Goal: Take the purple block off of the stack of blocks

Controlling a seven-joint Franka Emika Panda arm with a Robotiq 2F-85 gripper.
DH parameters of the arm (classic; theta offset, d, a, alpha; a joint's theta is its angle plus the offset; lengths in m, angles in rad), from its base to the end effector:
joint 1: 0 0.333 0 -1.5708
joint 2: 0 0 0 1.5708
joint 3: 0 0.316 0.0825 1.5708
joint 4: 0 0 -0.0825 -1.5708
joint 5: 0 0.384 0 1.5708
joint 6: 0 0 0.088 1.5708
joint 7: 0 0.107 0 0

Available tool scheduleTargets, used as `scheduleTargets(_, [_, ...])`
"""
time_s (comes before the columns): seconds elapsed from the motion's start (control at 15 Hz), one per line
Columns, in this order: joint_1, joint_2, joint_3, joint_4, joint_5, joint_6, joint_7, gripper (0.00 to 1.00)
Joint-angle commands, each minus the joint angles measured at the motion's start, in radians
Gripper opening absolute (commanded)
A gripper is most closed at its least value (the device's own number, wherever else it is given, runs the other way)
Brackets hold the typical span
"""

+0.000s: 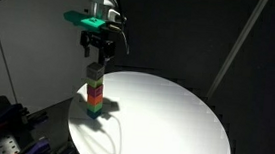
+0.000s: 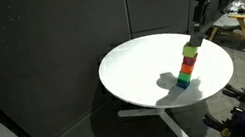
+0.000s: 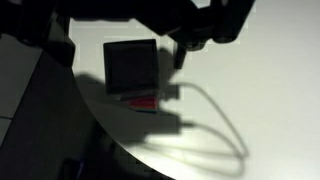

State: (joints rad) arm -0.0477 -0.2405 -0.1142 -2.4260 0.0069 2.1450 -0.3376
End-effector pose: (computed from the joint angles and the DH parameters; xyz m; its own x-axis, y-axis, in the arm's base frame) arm 0.4440 -0.0724 0.3943 0.9841 0.1753 -0.0289 0.1739 -0.9837 -0.0449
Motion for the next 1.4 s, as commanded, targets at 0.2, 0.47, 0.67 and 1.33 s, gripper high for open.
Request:
scheduleTargets(0.2, [-0.005, 0.011, -0.008, -0.019, -0.019, 0.047, -0.04, 1.0])
scheduleTargets(0.47, [-0.006, 0.029, -0.01, -0.019, -0.019, 0.058, -0.045, 1.0])
scheduleTargets(0.67, [-0.006, 0.045, -0.009, -0.016, -0.016, 0.069, -0.044, 1.0])
scheduleTargets(1.33, [-0.006, 0.08, -0.004, -0.013, -0.013, 0.088, -0.03, 0.66])
